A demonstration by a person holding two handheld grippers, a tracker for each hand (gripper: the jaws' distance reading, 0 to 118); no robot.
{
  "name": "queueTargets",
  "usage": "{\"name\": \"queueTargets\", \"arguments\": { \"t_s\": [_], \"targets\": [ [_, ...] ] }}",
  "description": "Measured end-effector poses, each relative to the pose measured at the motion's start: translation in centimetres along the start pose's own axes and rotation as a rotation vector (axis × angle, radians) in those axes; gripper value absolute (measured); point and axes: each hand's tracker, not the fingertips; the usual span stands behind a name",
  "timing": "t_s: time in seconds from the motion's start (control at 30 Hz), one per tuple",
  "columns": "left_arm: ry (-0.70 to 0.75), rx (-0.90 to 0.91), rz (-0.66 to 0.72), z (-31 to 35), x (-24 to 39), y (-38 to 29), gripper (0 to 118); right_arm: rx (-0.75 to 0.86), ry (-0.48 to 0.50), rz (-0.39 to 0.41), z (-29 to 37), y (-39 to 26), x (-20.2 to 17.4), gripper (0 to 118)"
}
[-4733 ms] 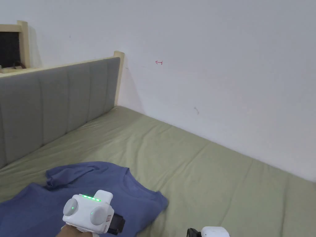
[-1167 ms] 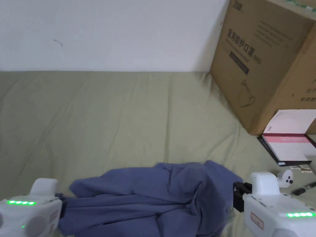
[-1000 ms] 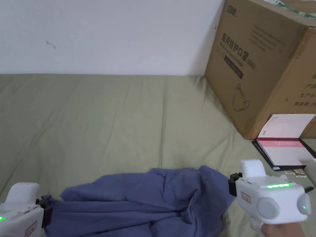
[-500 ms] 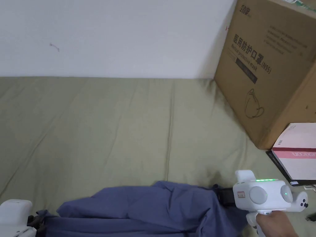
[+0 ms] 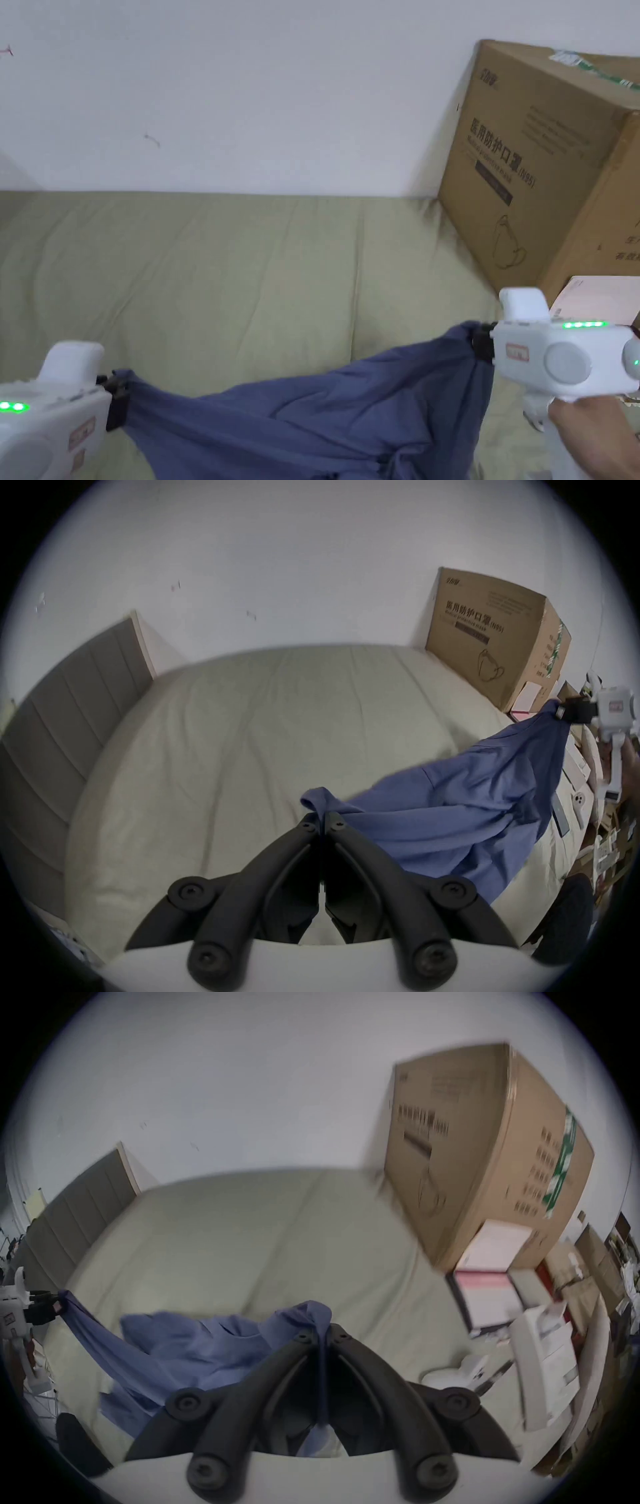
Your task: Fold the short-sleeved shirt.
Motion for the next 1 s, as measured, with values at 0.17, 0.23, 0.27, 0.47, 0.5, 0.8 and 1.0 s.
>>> {"name": "queueTargets", "arguments": {
  "t_s": [0.17,0.23,0.27,0.47,0.5,0.8,1.0],
  "targets": [
    [0.058,0.145,0.012,5.7,-3.6,6.7,0,0.177,0.014,-0.003,8.8,7.8,-1.0,3],
    [0.106,0.205,-0.012,7.6,-4.9,9.3,0,0.235,0.027,-0.014,11.6,10.6,-1.1,2],
    [0.126,0.228,-0.030,8.7,-5.6,10.9,0,0.260,0.039,-0.031,12.9,12.2,-1.1,3],
    [0.206,0.402,0.000,13.9,-9.0,19.5,0,0.425,-0.004,-0.061,18.5,19.6,-1.6,3],
    [0.226,0.415,-0.001,13.9,-9.5,20.7,0,0.444,-0.012,-0.083,18.9,20.6,-1.4,3],
    [0.274,0.503,0.103,13.0,-12.5,28.0,0,0.526,-0.071,-0.107,17.4,26.1,-1.1,2],
    [0.282,0.414,0.116,4.9,-11.8,24.2,0,0.404,-0.080,-0.139,8.2,22.3,-1.8,2]
  ]
}}
